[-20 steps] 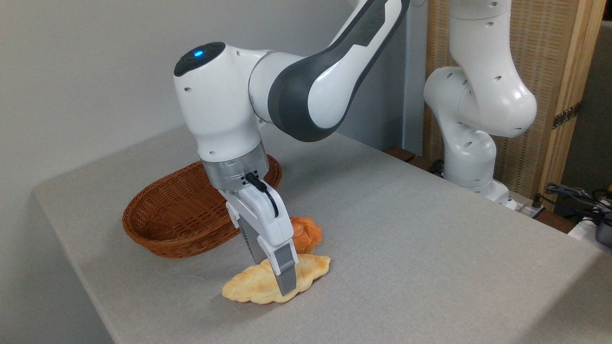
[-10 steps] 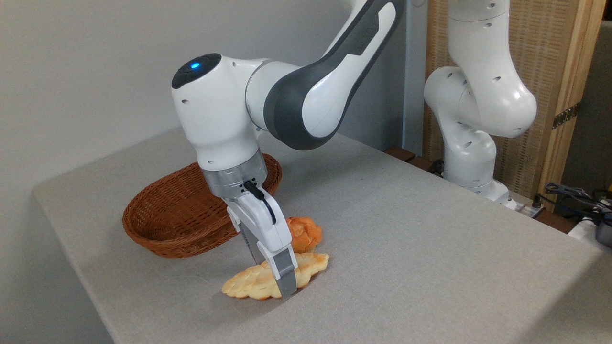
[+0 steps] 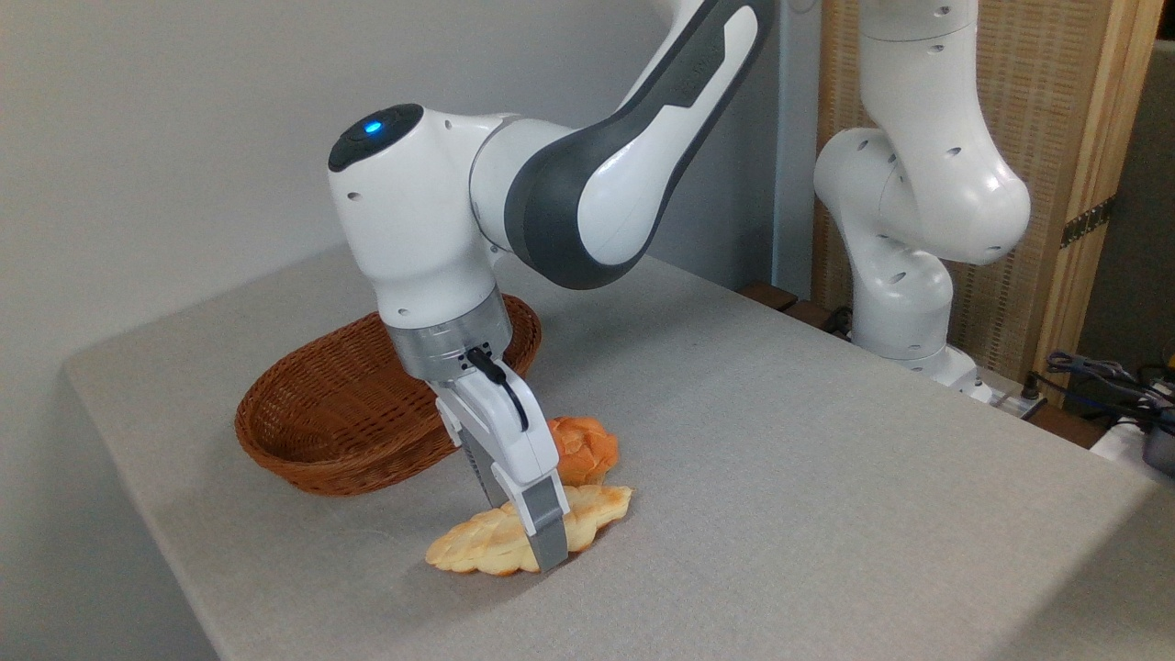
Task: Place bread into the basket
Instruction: 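Close the gripper on the middle of the pale bread loaf, then lift the pale loaf and carry it over the wicker basket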
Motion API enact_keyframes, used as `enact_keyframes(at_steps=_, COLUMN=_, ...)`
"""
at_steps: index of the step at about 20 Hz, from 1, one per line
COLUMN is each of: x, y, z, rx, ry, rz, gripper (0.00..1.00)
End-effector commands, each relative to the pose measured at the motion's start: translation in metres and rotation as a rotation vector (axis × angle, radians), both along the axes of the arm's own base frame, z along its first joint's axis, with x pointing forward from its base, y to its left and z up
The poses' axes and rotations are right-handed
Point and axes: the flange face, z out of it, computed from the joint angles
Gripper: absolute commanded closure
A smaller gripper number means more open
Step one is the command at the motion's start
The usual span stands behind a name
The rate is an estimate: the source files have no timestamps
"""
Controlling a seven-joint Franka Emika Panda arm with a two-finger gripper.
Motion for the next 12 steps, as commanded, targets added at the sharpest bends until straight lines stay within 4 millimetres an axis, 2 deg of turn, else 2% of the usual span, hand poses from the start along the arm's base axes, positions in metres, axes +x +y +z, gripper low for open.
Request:
enact_keyframes(at_steps=1, x=0.002, y=0.001, z=0.003, rx=0.007, ry=-0.009, rz=-0.016, gripper=0.56)
enact_keyframes(at_steps=7, x=0.003, y=0.001, z=0.012, rx=0.004, ry=-0.026, rz=-0.013, gripper=0.55)
enact_keyframes(at_steps=12, x=0.016, y=-0.002, z=0.059, rx=-0.034, ry=-0.119, rz=0.009, gripper=0.52)
